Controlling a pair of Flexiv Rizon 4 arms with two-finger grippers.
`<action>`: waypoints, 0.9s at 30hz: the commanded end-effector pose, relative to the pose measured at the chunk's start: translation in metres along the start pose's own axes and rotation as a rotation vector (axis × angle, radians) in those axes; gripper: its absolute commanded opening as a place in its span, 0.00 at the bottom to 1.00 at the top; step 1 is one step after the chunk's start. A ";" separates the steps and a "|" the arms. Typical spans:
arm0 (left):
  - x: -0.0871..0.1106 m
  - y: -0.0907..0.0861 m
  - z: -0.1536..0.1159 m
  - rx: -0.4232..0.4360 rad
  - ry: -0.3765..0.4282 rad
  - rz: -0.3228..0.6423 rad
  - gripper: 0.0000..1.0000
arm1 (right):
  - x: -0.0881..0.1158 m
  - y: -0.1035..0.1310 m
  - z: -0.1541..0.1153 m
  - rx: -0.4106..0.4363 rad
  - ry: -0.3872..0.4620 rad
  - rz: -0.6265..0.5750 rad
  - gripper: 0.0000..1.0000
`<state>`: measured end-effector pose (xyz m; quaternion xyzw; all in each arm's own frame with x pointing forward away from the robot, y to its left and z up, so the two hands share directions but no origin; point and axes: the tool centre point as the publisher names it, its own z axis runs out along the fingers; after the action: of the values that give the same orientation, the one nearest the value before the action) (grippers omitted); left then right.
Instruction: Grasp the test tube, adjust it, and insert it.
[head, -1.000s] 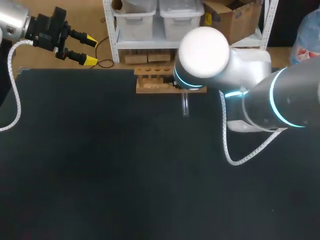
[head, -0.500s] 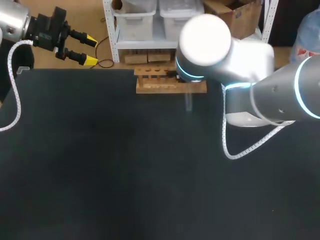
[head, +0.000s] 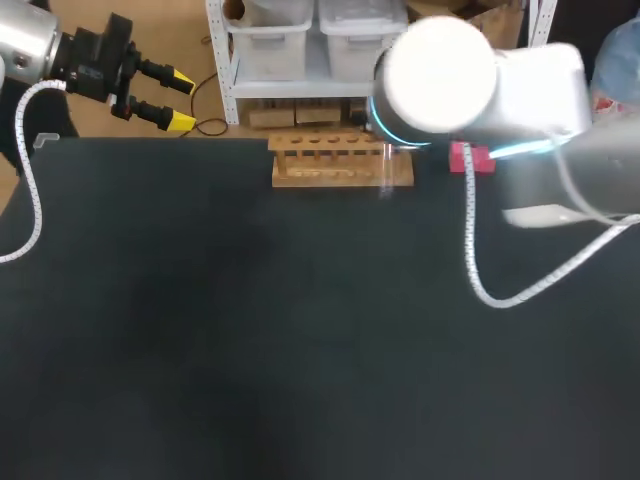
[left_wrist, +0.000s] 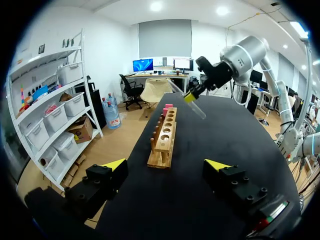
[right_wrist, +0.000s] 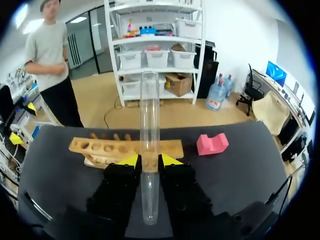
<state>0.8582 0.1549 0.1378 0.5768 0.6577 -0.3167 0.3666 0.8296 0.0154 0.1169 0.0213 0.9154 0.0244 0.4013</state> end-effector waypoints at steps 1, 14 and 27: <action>0.000 -0.003 0.000 -0.007 -0.001 0.002 1.00 | 0.001 -0.015 -0.022 -0.042 -0.231 0.016 0.00; 0.000 -0.003 0.000 -0.007 -0.001 0.002 1.00 | -0.011 -0.017 -0.025 -0.044 -0.306 0.020 0.00; 0.000 -0.003 0.000 -0.007 -0.001 0.002 1.00 | -0.020 -0.018 -0.028 -0.045 -0.367 0.031 0.00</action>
<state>0.8582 0.1549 0.1378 0.5768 0.6577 -0.3167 0.3666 0.8246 -0.0018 0.1509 0.0302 0.8410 0.0432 0.5385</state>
